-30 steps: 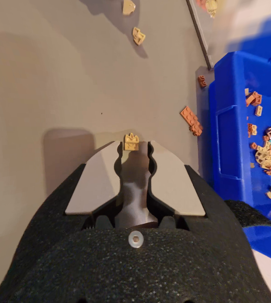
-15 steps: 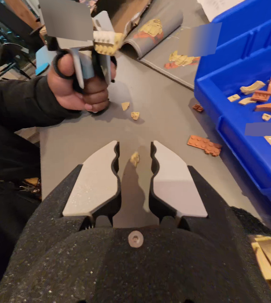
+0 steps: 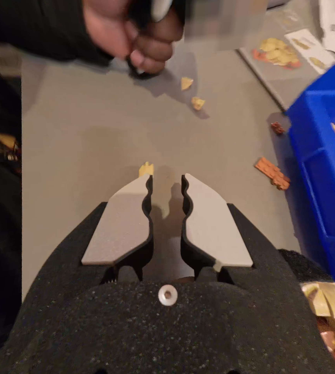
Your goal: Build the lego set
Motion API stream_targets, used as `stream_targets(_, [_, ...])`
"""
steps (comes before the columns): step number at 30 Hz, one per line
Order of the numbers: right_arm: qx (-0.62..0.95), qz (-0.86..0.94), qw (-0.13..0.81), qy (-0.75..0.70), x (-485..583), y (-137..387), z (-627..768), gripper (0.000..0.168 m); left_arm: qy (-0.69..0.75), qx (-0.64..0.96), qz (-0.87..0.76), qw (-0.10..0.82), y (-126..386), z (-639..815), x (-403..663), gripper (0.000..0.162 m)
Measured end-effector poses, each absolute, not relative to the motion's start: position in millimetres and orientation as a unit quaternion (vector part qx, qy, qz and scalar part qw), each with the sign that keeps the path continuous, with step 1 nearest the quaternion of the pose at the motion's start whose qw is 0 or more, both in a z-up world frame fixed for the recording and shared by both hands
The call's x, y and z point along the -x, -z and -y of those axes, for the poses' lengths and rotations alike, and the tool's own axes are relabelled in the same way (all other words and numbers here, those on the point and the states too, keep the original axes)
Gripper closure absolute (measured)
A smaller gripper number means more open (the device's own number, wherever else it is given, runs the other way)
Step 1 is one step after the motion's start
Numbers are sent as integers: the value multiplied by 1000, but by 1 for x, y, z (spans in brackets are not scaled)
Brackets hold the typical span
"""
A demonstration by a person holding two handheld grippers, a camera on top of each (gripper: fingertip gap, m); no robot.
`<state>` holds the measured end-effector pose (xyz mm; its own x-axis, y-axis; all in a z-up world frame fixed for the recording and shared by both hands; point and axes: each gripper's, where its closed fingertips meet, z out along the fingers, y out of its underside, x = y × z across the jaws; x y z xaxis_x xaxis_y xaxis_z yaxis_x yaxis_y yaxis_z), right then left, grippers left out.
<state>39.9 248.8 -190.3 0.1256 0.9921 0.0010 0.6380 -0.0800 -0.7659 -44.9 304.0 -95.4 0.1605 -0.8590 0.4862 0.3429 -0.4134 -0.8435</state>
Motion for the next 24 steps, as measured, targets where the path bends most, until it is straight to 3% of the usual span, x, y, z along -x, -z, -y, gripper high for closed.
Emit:
stream_targets(8, [685,645,269,-205,-28,220,-229,134,606,580,-239,489,96,-299,40,156])
stream_targets(12, [667,665,266,-204,-22,222,-227,152,595,585,-257,487,99,-297,38,156])
stream_targets(20, [513,795,315,-76,-29,219,-260,152,590,590,-271,481,101,-294,35,156])
stream_targets(24, [538,778,318,-64,-39,215,-269,136,591,590,-267,481,100,-296,37,156])
